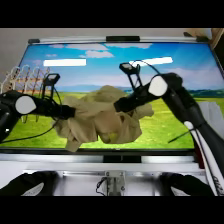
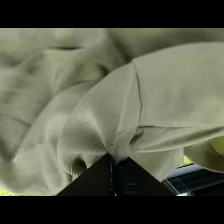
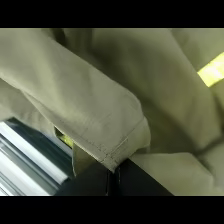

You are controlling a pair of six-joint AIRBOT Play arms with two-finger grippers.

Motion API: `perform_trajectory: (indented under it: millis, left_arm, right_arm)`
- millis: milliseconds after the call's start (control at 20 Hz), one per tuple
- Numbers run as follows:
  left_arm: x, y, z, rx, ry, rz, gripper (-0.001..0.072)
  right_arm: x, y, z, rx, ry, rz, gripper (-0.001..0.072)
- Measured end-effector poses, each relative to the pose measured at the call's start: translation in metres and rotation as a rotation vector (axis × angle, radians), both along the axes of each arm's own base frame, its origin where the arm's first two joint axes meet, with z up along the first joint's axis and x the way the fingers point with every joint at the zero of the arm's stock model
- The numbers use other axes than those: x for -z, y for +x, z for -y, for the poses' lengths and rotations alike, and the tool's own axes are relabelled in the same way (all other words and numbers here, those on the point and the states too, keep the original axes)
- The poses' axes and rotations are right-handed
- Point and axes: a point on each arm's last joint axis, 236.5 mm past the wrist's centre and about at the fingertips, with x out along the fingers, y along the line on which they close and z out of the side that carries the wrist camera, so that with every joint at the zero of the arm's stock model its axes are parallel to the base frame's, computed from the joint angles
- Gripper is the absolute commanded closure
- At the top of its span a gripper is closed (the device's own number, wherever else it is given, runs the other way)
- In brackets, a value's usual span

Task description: Fold the shirts.

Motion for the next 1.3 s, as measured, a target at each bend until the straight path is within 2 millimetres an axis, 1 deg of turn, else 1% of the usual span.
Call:
perform_trajectory:
  millis: [100, 150, 200, 250, 300, 400, 550, 650, 700, 750, 800, 950, 1050, 1150, 1300]
  left_arm:
    - [0.014, 0.003, -0.005, -0.025, 0.002, -0.016, 0.0659]
    - [0.017, 0.005, -0.005, -0.032, 0.000, -0.013, 0.0645]
    - [0.019, 0.009, -0.006, -0.039, -0.004, -0.003, 0.0518]
    - [0.019, 0.012, -0.005, -0.043, -0.009, 0.009, 0.0288]
    - [0.018, 0.018, -0.004, -0.050, -0.017, 0.030, 0.0160]
    - [0.011, 0.027, -0.003, -0.031, -0.018, 0.076, 0.0148]
    - [-0.012, 0.040, -0.002, 0.037, 0.005, 0.157, 0.0149]
    - [-0.025, 0.042, 0.000, 0.082, 0.030, 0.190, 0.0149]
    - [-0.025, 0.039, 0.005, 0.111, 0.033, 0.190, 0.0149]
    - [-0.023, 0.034, 0.014, 0.145, 0.034, 0.183, 0.0149]
    - [-0.016, 0.026, 0.024, 0.179, 0.032, 0.166, 0.0149]
    - [0.013, -0.003, 0.074, 0.279, -0.040, 0.114, 0.0149]
    - [0.032, -0.015, 0.101, 0.300, -0.083, 0.094, 0.0148]
    - [0.048, -0.018, 0.122, 0.285, -0.119, 0.080, 0.0149]
    - [0.063, -0.009, 0.145, 0.234, -0.184, 0.096, 0.0149]
  right_arm:
    - [0.011, 0.008, -0.012, 0.005, 0.037, -0.005, 0.0650]
    - [0.012, 0.012, -0.016, 0.008, 0.054, 0.001, 0.0650]
    - [0.012, 0.015, -0.019, 0.012, 0.068, 0.008, 0.0650]
    - [0.012, 0.016, -0.022, 0.012, 0.077, 0.011, 0.0650]
    - [0.012, 0.018, -0.023, 0.013, 0.086, 0.015, 0.0650]
    - [0.010, 0.019, -0.027, 0.016, 0.105, 0.016, 0.0650]
    - [0.009, 0.019, -0.030, 0.019, 0.121, 0.014, 0.0650]
    - [0.009, 0.018, -0.031, 0.020, 0.125, 0.010, 0.0650]
    - [0.008, 0.018, -0.031, 0.020, 0.126, 0.008, 0.0650]
    - [0.008, 0.018, -0.031, 0.021, 0.127, 0.007, 0.0650]
    - [0.008, 0.018, -0.031, 0.020, 0.127, 0.007, 0.0650]
    - [0.009, 0.017, -0.031, 0.019, 0.124, 0.002, 0.0650]
    - [0.010, 0.016, -0.030, 0.016, 0.122, -0.002, 0.0650]
    - [0.011, 0.013, -0.030, 0.011, 0.116, -0.011, 0.0650]
    - [0.012, 0.010, -0.028, 0.004, 0.109, -0.024, 0.0650]
